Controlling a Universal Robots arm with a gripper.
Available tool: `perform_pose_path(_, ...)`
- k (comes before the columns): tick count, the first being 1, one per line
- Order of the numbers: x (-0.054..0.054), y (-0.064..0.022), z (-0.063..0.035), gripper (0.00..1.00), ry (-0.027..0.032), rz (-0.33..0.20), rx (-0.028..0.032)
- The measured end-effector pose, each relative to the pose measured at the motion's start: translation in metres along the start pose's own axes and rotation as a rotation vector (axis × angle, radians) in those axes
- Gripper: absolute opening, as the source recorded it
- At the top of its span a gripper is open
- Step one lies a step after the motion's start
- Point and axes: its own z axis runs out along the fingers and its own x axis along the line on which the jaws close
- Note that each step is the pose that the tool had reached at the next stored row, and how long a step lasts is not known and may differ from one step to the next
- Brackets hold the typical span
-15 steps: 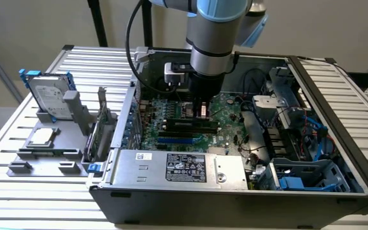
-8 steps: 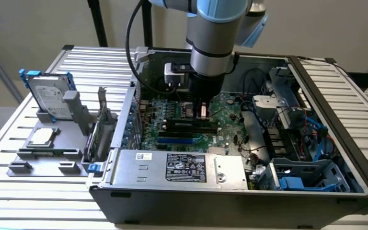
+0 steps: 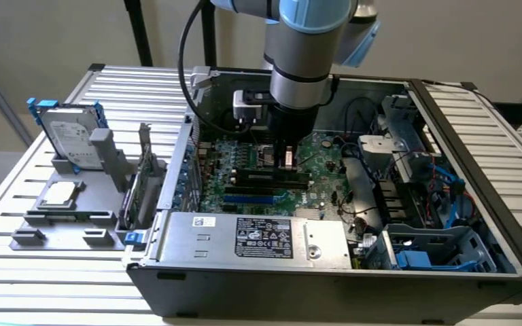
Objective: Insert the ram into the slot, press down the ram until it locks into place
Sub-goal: 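Insert the ram into the slot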
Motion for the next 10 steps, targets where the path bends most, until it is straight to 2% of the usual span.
perform_pose_path(10,-0.0003,0.0003,0.0011,0.13,-0.0003,0.0,0.0)
